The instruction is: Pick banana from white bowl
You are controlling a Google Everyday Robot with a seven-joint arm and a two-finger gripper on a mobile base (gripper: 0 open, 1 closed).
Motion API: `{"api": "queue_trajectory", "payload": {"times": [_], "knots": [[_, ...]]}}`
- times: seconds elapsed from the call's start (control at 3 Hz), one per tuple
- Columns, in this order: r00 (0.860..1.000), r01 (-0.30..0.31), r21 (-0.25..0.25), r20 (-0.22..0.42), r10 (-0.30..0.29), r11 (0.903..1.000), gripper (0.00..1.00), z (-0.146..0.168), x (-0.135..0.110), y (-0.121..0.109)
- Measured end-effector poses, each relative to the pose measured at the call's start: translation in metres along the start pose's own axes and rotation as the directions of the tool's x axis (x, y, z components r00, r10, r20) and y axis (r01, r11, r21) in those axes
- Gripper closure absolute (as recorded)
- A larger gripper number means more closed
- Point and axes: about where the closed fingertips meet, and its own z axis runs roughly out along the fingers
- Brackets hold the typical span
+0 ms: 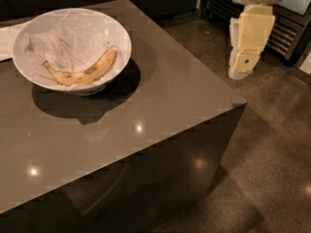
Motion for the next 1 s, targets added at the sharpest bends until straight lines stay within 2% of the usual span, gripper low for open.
{"api": "queue_trajectory", "payload": {"times": [0.33, 0.67, 1.0], "knots": [[1.000, 0.002, 0.025, 0.011, -0.002, 0.9997, 0.00, -0.002, -0.004, -0.005], [0.996, 0.072, 0.068, 0.040, -0.075, 0.9951, 0.00, -0.001, -0.023, -0.016], [0.983, 0.168, 0.089, 0.061, -0.174, 0.9817, 0.00, 0.004, -0.052, -0.033]]}}
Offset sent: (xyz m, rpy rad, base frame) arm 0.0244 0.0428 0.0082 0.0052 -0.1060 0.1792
